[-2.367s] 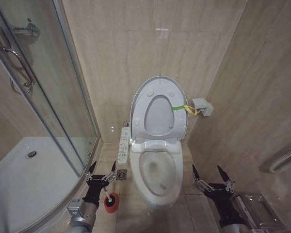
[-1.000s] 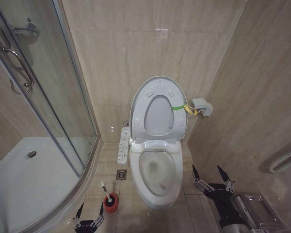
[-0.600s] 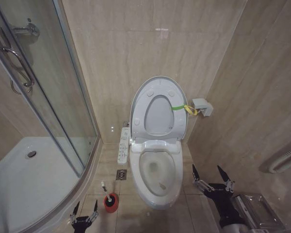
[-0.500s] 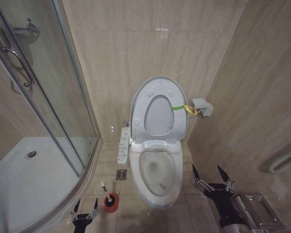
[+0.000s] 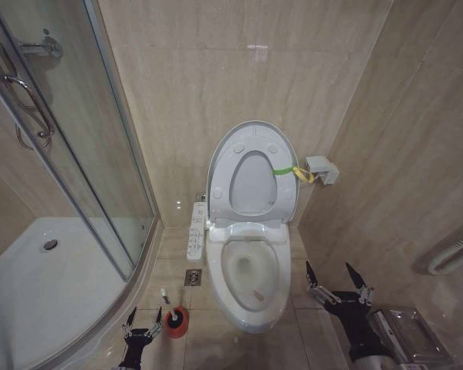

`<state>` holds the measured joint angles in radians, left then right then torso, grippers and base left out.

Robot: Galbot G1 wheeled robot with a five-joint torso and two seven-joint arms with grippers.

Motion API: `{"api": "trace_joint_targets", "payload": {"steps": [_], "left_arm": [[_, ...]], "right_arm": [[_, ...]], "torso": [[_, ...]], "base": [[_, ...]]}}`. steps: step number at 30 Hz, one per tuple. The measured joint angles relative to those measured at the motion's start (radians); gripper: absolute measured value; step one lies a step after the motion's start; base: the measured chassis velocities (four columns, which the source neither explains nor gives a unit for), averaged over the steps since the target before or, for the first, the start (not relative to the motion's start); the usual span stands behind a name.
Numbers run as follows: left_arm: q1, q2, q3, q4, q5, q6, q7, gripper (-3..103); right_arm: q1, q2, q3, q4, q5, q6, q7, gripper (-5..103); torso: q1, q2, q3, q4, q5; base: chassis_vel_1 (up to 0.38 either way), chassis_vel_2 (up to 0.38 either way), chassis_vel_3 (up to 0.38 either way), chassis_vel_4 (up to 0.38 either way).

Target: Open the toilet lid, clean the toilet bowl with a toilet brush, close the toilet lid, and flush.

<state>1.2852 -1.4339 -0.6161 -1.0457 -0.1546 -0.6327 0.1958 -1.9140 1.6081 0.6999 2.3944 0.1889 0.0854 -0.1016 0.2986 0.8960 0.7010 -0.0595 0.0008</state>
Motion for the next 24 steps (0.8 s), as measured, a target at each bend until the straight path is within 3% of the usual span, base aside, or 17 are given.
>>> {"api": "trace_joint_targets", "payload": {"steps": [24], "left_arm": [[-0.2, -0.001, 0.031, 0.242, 0.039, -0.048, 0.036, 93]], "right_arm": [[0.0, 0.0, 0.0, 0.0, 0.0, 0.0, 0.0, 100]], "torso": [[0.0, 0.0, 0.0, 0.0001, 0.0]], "base": [[0.0, 0.0, 0.0, 0.0]]}}
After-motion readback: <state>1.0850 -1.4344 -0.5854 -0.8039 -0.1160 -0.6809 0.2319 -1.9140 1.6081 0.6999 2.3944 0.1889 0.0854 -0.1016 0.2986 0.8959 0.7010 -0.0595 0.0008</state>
